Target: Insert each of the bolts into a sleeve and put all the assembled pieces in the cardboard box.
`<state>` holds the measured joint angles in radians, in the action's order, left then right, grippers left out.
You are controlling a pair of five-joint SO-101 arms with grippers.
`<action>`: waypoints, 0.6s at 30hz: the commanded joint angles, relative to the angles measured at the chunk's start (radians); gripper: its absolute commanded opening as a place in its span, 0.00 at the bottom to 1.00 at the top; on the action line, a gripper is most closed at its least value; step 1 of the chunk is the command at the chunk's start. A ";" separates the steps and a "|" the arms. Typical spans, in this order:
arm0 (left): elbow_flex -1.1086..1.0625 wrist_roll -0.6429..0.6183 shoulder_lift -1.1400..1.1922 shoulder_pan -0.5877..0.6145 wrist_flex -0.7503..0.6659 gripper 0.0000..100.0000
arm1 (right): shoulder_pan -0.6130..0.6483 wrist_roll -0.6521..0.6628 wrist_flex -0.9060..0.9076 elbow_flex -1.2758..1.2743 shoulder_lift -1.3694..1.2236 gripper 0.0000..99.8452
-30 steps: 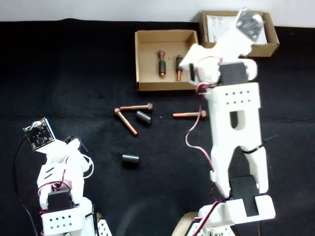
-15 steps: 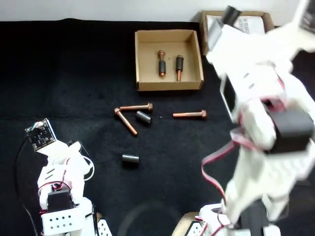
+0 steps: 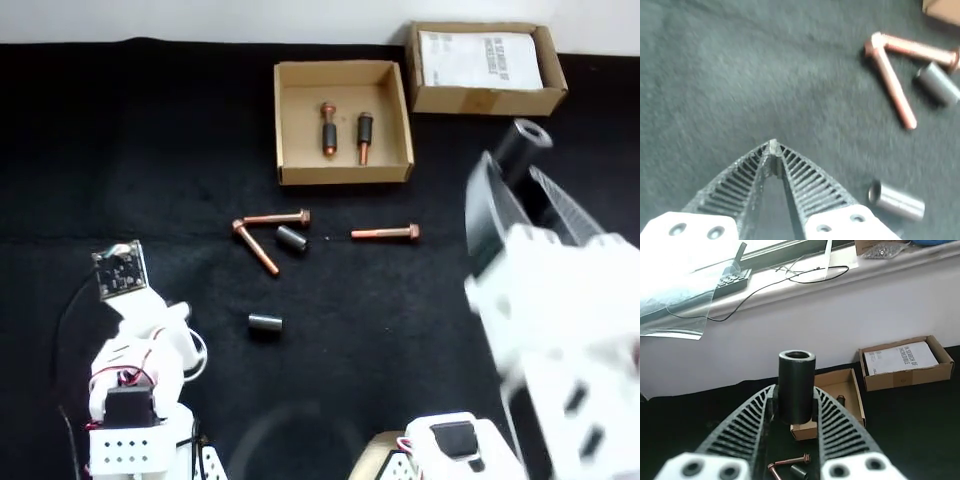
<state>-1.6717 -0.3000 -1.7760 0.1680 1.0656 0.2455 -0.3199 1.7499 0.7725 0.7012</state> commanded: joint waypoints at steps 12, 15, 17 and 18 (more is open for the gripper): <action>0.214 0.124 -0.025 -0.028 0.032 0.01 | -0.010 0.012 0.008 -0.782 0.568 0.01; 0.308 0.130 0.048 -0.028 0.032 0.01 | -0.012 0.012 -0.030 -0.977 0.680 0.01; 0.397 0.130 0.166 -0.028 0.034 0.01 | -0.013 0.012 -0.088 -1.112 0.763 0.01; 0.453 0.127 0.246 -0.027 0.034 0.01 | -0.013 0.012 -0.122 -1.181 0.805 0.01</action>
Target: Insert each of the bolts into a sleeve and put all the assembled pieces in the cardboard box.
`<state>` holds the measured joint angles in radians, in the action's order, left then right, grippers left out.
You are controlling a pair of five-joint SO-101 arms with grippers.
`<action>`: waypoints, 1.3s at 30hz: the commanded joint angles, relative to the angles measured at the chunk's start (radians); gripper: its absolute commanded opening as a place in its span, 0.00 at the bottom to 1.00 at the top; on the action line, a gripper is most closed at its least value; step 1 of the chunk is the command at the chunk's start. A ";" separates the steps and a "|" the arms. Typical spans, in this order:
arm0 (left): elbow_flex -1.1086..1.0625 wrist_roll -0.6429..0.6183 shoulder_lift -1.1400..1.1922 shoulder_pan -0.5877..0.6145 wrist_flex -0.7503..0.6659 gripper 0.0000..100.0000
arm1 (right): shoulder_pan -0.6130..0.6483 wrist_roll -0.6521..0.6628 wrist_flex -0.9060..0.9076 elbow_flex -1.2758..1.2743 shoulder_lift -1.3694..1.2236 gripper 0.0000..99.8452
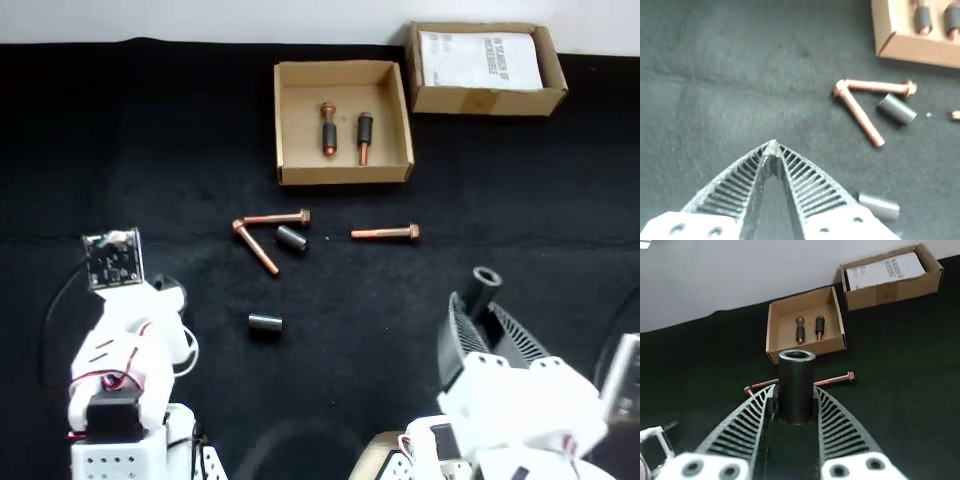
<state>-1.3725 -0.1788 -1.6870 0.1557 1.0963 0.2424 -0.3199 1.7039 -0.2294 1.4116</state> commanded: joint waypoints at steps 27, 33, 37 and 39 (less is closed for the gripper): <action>0.868 -0.493 1.460 -0.266 -0.057 0.01 | -0.012 0.087 -0.490 -0.855 0.380 0.01; 1.082 -0.539 1.744 -0.262 -0.055 0.01 | -0.012 0.086 -0.483 -0.848 0.384 0.01; 1.204 -0.539 1.905 -0.254 -0.054 0.01 | -0.012 0.083 -0.483 -0.848 0.384 0.01; 1.244 -0.539 1.956 -0.254 -0.054 0.01 | -0.012 0.083 -0.483 -0.851 0.384 0.01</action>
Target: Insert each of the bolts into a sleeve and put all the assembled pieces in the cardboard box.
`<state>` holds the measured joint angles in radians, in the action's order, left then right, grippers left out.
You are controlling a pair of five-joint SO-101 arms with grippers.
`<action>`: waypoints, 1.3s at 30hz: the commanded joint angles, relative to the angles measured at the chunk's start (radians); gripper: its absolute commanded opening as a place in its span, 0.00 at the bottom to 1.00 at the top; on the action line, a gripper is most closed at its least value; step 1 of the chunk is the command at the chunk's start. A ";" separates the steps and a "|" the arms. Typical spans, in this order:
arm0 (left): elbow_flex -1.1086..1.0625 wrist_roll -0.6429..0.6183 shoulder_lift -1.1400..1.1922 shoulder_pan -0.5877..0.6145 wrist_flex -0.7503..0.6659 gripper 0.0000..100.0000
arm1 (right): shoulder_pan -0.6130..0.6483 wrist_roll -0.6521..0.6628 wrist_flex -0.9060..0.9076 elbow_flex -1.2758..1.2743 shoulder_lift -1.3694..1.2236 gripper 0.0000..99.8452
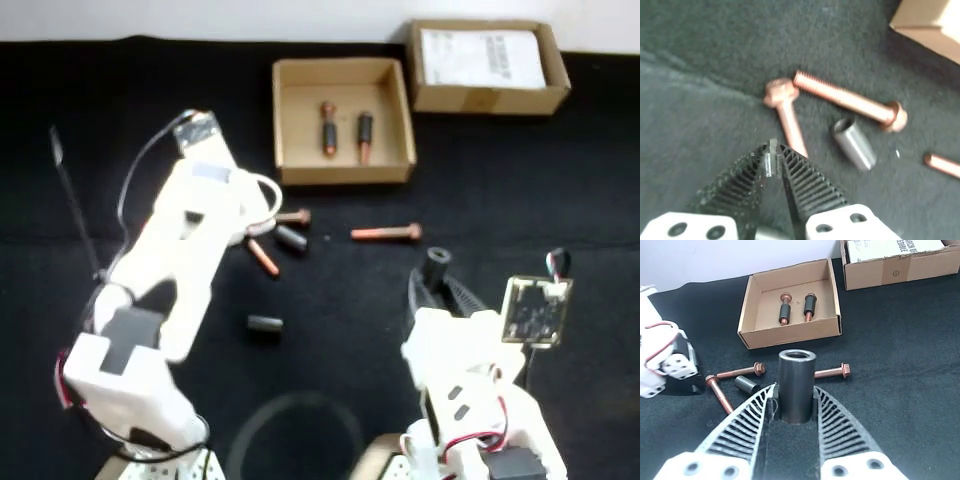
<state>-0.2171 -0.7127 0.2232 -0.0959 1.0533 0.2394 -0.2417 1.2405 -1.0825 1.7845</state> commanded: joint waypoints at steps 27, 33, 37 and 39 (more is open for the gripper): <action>0.598 0.002 0.246 -0.008 0.431 0.15 | -0.007 0.011 -0.039 -0.015 0.004 0.01; 0.696 0.003 0.257 -0.015 0.565 0.15 | -0.007 0.011 -0.133 -0.077 0.008 0.01; 0.625 0.005 0.257 -0.018 0.557 0.15 | -0.007 0.011 -0.160 -0.079 0.004 0.01; 0.584 0.005 0.259 -0.018 0.525 0.15 | -0.007 0.011 -0.159 -0.081 0.004 0.01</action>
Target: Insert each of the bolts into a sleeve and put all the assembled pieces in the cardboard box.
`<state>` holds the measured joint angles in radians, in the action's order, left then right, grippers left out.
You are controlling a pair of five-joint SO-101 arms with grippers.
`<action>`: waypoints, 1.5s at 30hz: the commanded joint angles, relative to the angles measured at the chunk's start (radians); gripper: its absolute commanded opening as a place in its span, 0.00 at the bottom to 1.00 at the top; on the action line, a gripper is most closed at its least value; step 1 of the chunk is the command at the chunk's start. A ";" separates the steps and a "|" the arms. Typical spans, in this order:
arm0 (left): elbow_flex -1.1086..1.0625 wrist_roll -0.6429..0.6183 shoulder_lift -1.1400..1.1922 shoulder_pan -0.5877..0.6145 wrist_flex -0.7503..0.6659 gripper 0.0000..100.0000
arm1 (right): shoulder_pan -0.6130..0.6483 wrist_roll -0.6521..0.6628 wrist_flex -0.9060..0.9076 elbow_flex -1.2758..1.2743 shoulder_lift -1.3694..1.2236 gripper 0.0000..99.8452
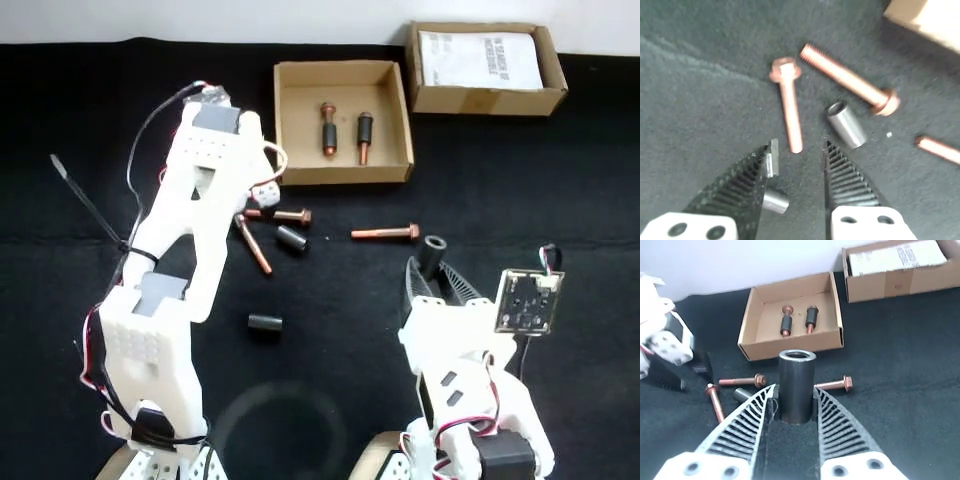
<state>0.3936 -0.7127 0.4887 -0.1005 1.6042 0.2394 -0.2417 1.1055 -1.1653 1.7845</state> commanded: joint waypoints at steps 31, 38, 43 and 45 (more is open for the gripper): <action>-0.351 0.075 -0.007 0.097 -0.393 0.15 | -0.008 0.051 -0.024 0.002 0.004 0.01; -0.440 0.075 -0.007 0.088 -0.502 0.15 | -0.008 0.049 -0.024 0.002 0.004 0.01; -0.429 0.075 -0.007 0.090 -0.528 0.02 | -0.008 0.048 -0.024 0.002 0.004 0.01; -0.429 0.075 -0.007 0.093 -0.528 0.01 | -0.008 0.048 -0.024 0.002 0.005 0.01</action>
<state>-0.0376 -0.6437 0.4795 -0.0146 1.0856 0.2394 -0.2002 1.1055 -1.1653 1.7845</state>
